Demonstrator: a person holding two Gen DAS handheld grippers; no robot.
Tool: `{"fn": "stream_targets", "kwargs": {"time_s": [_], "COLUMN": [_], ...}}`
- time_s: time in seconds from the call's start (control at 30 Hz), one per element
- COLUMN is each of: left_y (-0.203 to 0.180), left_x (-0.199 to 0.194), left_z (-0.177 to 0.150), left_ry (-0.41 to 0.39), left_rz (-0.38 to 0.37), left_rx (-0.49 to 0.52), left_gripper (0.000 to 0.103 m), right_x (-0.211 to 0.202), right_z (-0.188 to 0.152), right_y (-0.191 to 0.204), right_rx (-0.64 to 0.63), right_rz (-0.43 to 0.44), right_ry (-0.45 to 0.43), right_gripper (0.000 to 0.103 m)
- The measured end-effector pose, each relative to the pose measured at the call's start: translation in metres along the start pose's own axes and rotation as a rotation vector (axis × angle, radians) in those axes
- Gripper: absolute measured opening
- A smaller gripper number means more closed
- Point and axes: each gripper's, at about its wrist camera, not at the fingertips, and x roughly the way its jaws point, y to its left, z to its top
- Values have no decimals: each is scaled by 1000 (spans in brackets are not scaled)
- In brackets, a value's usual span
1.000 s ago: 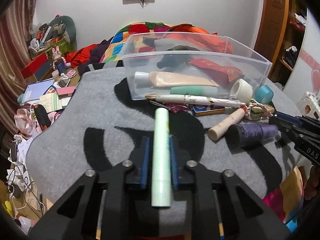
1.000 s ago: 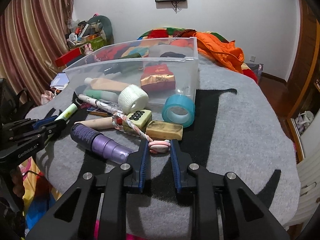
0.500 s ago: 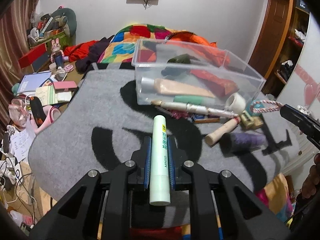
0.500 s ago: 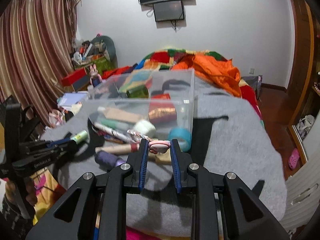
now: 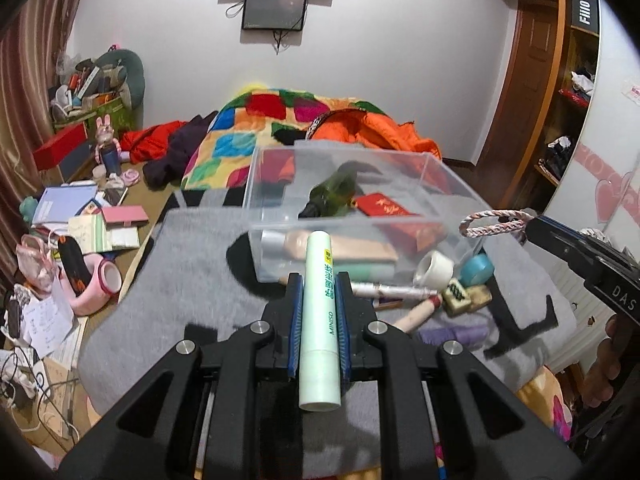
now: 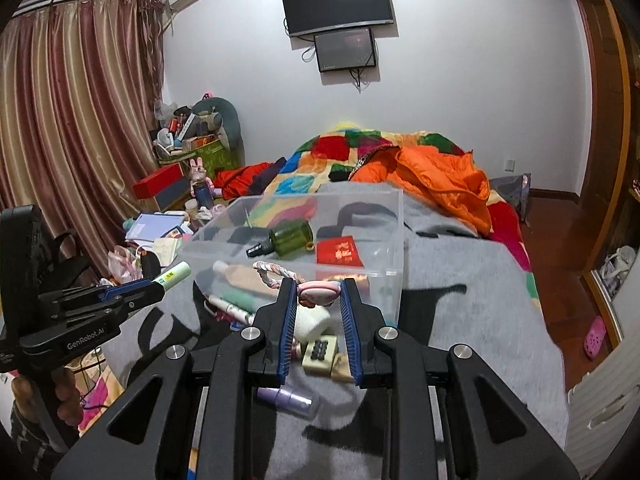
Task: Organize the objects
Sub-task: 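Carry the pale green tube with the left tool into the box while the right tool drops the cord in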
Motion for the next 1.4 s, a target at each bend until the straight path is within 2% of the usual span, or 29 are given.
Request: {"fn": "stream_targets", "kwargs": {"time_s": [0.33, 0.47, 0.63, 1.03, 1.4], "left_y": [-7, -7, -8, -27, -39], "left_x": [6, 16, 36, 88, 115], "left_z": [32, 45, 57, 65, 76], "left_ry": [-44, -39, 11, 133, 180], "left_rz": [2, -24, -99, -145, -208], "left_rx": [30, 26, 26, 92, 145], "left_gripper": [15, 15, 15, 15, 15], "right_x": [7, 13, 26, 80, 109], "right_z": [23, 33, 42, 37, 33], "right_y": [-4, -3, -3, -4, -10], "right_rx": [-11, -27, -38, -39, -38], "right_rz": [-8, -13, -19, -21, -8], "right_ry": [-39, -48, -42, 62, 116], "right_gripper": [20, 20, 20, 20, 20]}}
